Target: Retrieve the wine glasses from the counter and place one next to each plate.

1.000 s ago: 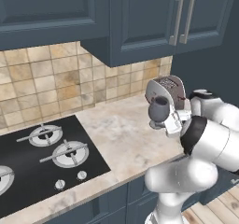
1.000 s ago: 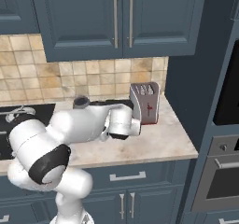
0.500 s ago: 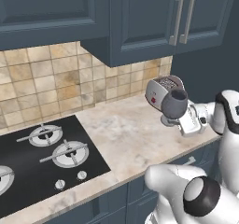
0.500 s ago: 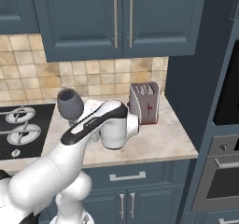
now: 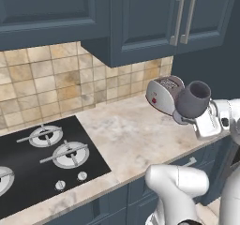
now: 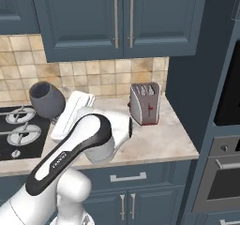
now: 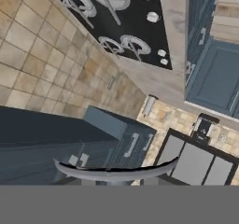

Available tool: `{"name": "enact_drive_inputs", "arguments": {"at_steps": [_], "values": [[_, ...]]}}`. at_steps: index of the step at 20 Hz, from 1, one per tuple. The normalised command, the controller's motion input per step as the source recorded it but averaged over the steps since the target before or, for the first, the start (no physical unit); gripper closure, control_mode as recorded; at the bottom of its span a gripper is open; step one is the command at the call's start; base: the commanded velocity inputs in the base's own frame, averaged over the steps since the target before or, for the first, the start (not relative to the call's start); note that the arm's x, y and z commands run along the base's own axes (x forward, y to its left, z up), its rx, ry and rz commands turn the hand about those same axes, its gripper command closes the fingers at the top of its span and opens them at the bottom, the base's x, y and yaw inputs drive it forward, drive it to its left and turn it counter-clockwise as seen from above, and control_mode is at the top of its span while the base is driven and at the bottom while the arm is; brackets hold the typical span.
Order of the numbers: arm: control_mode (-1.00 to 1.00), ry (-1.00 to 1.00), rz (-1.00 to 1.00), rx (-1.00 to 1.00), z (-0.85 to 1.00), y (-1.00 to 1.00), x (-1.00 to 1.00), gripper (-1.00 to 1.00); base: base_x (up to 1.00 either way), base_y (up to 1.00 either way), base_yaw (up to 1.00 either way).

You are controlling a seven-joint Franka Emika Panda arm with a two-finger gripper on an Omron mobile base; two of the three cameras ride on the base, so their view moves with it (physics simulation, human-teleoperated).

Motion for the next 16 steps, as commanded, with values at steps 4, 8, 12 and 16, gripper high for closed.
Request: {"name": "enact_drive_inputs", "arguments": {"at_steps": [4, 8, 12, 16], "values": [[1.00, -0.07, 0.00, 0.00, 0.29, 0.00, -0.38, 1.00, -0.15, 0.00, 0.00], [1.00, 0.00, 0.00, 0.00, 0.00, 0.00, 0.00, 1.00, -0.31, -0.36, -0.08], [1.00, 0.00, 0.00, 0.00, 0.00, 0.00, 0.00, 1.00, -0.39, -0.62, -0.34], [1.00, 0.00, 0.00, 0.00, 0.00, 0.00, 0.00, 1.00, -0.58, -0.15, -0.66]]}}
